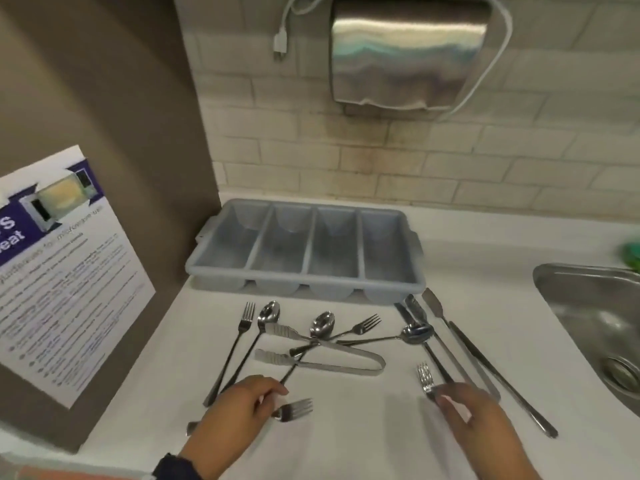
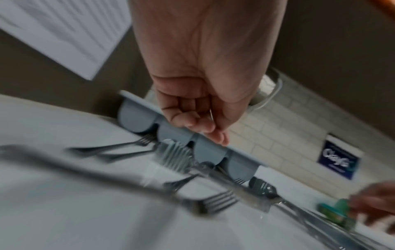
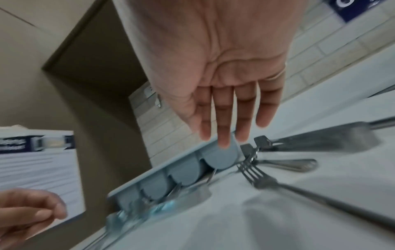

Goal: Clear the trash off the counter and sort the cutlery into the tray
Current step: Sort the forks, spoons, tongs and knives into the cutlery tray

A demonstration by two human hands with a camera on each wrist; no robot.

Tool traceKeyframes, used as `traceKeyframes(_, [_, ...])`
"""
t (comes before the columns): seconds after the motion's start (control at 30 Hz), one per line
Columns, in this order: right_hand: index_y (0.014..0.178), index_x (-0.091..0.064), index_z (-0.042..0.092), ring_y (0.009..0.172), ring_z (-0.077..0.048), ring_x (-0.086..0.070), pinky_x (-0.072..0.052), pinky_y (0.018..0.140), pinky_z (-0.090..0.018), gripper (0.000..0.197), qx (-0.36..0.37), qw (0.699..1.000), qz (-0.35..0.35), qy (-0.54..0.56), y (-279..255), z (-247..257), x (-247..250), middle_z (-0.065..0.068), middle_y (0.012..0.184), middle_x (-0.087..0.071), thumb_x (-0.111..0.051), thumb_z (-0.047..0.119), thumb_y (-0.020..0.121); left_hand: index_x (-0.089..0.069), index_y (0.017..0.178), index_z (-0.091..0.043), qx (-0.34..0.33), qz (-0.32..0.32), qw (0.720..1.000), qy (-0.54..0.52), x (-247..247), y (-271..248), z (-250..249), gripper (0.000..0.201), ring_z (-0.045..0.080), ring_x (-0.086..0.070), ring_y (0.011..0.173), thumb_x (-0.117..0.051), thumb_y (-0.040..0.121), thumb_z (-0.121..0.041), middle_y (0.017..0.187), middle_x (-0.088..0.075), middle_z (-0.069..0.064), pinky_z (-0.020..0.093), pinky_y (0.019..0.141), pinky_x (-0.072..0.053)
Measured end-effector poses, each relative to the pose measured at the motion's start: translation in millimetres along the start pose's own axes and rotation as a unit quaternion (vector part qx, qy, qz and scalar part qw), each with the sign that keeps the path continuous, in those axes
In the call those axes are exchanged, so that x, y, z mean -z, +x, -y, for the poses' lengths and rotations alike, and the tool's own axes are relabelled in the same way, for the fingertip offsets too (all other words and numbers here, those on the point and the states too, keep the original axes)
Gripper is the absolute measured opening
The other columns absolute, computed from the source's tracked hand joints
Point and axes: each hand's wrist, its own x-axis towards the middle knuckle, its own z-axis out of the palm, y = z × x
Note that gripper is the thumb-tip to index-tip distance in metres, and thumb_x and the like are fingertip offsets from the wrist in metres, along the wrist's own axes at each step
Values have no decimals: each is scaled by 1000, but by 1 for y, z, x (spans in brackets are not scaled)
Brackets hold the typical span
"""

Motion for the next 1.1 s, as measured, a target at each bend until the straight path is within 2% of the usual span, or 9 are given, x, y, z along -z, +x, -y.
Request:
traceKeyframes(0.07, [91,-71,23,96,-24,-65,-50,84,-25,22,-15,997,-45,-66,36,12,1,11,97,-71,-72,9,74,-55,84,-52,-72,19,997,13,4,28,-20,31,-5,-58,77,-54,91,-21,89,-53,-28,-1,68,-38])
traceKeyframes(0.13, [106,-66,13,102,-37,-59,-48,90,-43,32,-60,989,-56,-121,65,15,0,-11,114,-66,-71,13,74,-57,99,-45,-123,52,991,13,2,57,-39,23,-5,-57,75,-56,90,-24,104,-49,-27,-1,70,-37])
traceKeyframes(0.27, [128,-44,12,115,-33,-49,-45,97,-42,56,-222,957,17,-185,92,10,-6,-11,130,-51,-64,27,77,-43,131,-30,-143,153,972,111,-20,103,-60,57,11,-57,106,-65,79,-34,133,-35,-13,24,92,-49])
traceKeyframes(0.37, [129,-38,9,118,-31,-47,-43,99,-42,58,-286,932,64,-212,99,8,-10,-10,129,-49,-58,32,80,-36,135,-23,-143,205,944,215,-31,125,-62,69,22,-54,115,-67,73,-28,134,-38,-1,36,96,-50])
traceKeyframes(0.67, [123,-45,12,93,-27,-59,-47,87,-34,38,-216,956,100,-170,103,-7,14,-8,114,-49,-53,25,89,-54,113,-27,-176,193,933,246,-10,133,-76,40,19,-55,93,-64,75,-27,116,-48,0,26,73,-39])
traceKeyframes(0.83, [122,-50,5,87,-33,-60,-50,72,-37,42,-156,975,-26,-153,111,1,51,-5,96,-46,-62,21,84,-36,124,-52,-192,123,964,138,20,113,-82,52,-9,-47,80,-59,79,-39,117,-34,-23,4,61,-31])
traceKeyframes(0.93, [109,-55,15,76,-21,-49,-39,65,-30,23,-96,991,-53,-81,145,32,60,-8,91,-51,-56,20,86,-29,102,-75,-184,84,978,47,32,95,-87,57,-21,-48,70,-65,78,-37,114,-22,-45,-3,57,-34])
traceKeyframes(1.0, [87,-54,25,68,-19,-46,-36,59,-29,8,-68,997,-24,27,179,60,49,-10,85,-54,-51,24,80,-26,94,-82,-169,47,985,-4,35,86,-86,74,-18,-53,75,-74,75,-29,114,-21,-47,-3,62,-40])
traceKeyframes(1.1, [95,-59,12,71,-28,-55,-40,59,-27,19,-58,995,44,68,233,90,13,-13,82,-60,-51,17,78,-29,96,-83,-137,-28,984,-111,42,76,-78,73,-5,-58,86,-79,63,-43,113,-25,-48,-1,72,-46])
